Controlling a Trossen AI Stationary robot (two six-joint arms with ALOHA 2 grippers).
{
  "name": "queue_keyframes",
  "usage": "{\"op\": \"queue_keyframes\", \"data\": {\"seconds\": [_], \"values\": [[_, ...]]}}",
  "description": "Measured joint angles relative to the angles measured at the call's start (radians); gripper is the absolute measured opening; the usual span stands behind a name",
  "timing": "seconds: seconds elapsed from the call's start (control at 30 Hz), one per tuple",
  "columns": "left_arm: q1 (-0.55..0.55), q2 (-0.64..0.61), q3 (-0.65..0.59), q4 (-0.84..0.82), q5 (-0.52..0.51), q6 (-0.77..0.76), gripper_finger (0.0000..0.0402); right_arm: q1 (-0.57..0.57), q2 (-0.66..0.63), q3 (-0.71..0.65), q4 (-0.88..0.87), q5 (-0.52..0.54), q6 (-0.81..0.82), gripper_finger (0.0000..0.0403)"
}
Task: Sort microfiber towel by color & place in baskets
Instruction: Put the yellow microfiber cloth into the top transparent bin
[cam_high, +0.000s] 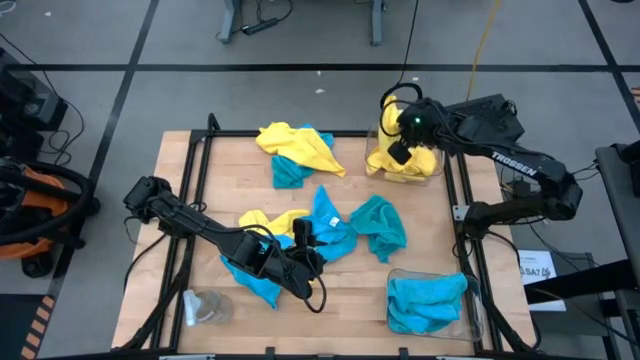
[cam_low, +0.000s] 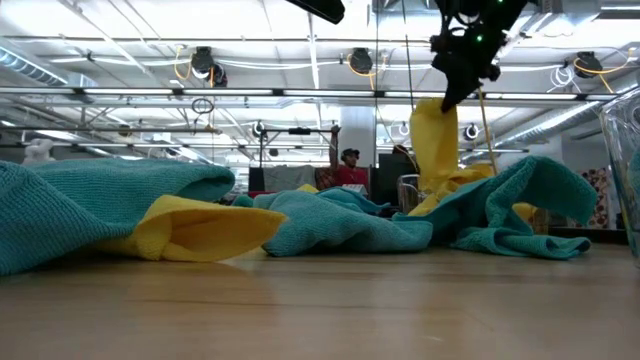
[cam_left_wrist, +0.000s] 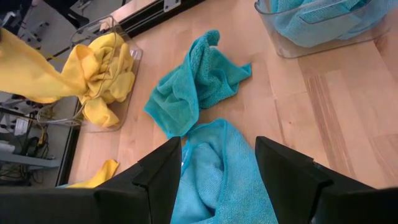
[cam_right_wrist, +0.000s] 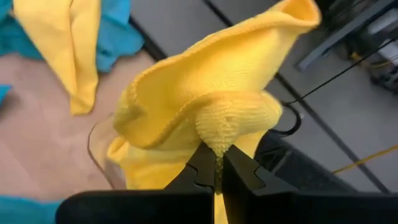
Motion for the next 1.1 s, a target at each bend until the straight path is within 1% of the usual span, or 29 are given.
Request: {"op": "queue_keyframes", "data": {"seconds": [0.2, 0.3, 0.53, 0.67, 0.77, 0.93, 1.03, 1.1], "values": [[0.000, 0.000, 0.000, 0.006, 0.000, 0.000, 0.0212, -0.001, 0.000, -0.086, 0.002, -0.024, 0.020, 0.0000], [0.000, 0.000, 0.000, 0.007, 0.000, 0.000, 0.0212, -0.010, 0.000, -0.136, 0.013, -0.065, 0.029, 0.0000], [0.000, 0.000, 0.000, 0.017, 0.000, 0.000, 0.0212, -0.032, 0.000, -0.260, 0.097, -0.106, 0.041, 0.0000], [0.000, 0.000, 0.000, 0.017, 0.000, 0.000, 0.0212, -0.055, 0.000, -0.319, 0.166, -0.173, 0.048, 0.0000], [0.000, 0.000, 0.000, 0.017, 0.000, 0.000, 0.0212, -0.071, 0.003, -0.355, 0.210, -0.198, 0.054, 0.0000], [0.001, 0.000, 0.000, 0.021, 0.000, 0.000, 0.0212, -0.086, 0.049, -0.385, 0.240, -0.203, 0.057, 0.0000], [0.001, 0.000, 0.000, 0.028, 0.000, 0.005, 0.0212, -0.090, 0.104, -0.390, 0.259, -0.243, 0.058, 0.0000], [0.001, 0.000, 0.000, 0.034, 0.000, 0.006, 0.0212, -0.090, 0.142, -0.390, 0.279, -0.251, 0.058, 0.0000]]}}
